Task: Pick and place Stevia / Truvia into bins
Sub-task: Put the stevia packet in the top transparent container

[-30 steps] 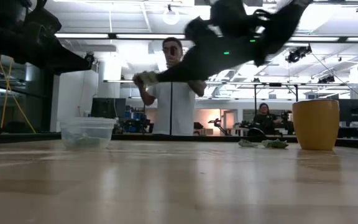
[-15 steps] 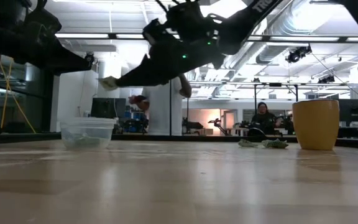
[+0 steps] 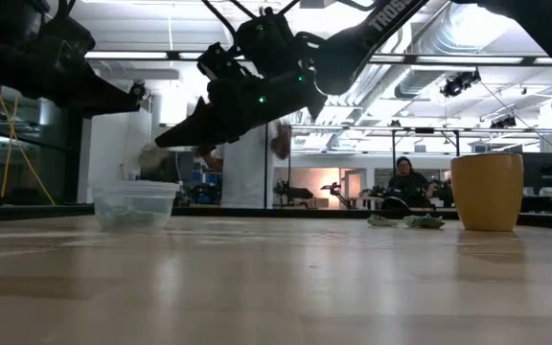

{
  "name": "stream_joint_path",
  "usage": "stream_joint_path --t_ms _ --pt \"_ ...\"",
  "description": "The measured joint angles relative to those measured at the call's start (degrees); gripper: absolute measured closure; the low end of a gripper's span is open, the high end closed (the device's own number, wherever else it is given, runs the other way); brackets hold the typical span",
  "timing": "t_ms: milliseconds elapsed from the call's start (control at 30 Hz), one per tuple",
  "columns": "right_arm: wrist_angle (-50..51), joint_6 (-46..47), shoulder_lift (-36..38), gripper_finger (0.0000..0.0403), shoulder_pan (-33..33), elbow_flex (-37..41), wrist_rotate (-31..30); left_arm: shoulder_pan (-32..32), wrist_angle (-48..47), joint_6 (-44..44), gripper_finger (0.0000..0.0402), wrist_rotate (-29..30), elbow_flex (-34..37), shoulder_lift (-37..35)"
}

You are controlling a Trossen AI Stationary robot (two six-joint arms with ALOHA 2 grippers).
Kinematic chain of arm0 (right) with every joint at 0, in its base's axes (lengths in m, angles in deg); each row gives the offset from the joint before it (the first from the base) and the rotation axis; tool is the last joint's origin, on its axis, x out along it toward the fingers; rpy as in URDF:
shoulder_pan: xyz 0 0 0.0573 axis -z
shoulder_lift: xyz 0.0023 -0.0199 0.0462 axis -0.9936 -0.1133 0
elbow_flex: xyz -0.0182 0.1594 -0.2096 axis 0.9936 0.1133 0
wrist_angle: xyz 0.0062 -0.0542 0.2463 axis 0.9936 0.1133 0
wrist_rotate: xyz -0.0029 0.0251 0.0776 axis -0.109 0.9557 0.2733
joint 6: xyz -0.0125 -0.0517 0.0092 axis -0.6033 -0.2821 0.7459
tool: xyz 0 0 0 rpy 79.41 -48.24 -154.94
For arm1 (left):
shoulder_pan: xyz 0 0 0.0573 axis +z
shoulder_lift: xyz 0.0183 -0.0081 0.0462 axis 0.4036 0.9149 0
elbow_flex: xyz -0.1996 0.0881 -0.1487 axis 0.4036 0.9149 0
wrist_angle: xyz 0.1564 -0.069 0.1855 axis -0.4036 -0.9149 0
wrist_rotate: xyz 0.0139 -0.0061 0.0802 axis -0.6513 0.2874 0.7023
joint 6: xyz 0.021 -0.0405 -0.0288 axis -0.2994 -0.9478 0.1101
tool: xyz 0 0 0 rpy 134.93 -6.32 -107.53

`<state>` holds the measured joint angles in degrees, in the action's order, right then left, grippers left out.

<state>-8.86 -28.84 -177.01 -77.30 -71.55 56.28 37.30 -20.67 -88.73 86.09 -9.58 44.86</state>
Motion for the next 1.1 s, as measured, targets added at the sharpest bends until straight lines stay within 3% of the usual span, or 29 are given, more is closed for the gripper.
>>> stream_joint_path --t_ms 133,300,500,600,767,1100 --pt "-0.1 -0.1 0.0 0.0319 0.0 0.0 -0.9 0.0 -0.4 -0.2 0.0224 0.0 0.0 0.0" --pt "10.9 -0.2 2.9 0.0259 1.3 0.0 -13.8 0.0 -0.4 -1.1 0.0224 0.0 0.0 0.0" --pt "33.7 2.7 9.2 0.0215 7.1 0.6 -7.3 0.0 -2.3 -1.5 0.0224 0.0 0.0 0.0" --pt "43.4 2.8 11.7 0.0206 9.7 2.2 -6.6 0.0 -2.1 -1.5 0.0224 0.0 0.0 0.0" --pt "57.9 2.5 15.5 0.0204 14.0 6.0 -10.7 0.0 -1.2 -1.2 0.0224 0.0 -0.1 0.0" --pt "59.5 2.3 20.9 0.0208 19.9 17.3 -15.8 0.0 -1.6 -0.9 0.0224 0.0 -0.1 0.0"
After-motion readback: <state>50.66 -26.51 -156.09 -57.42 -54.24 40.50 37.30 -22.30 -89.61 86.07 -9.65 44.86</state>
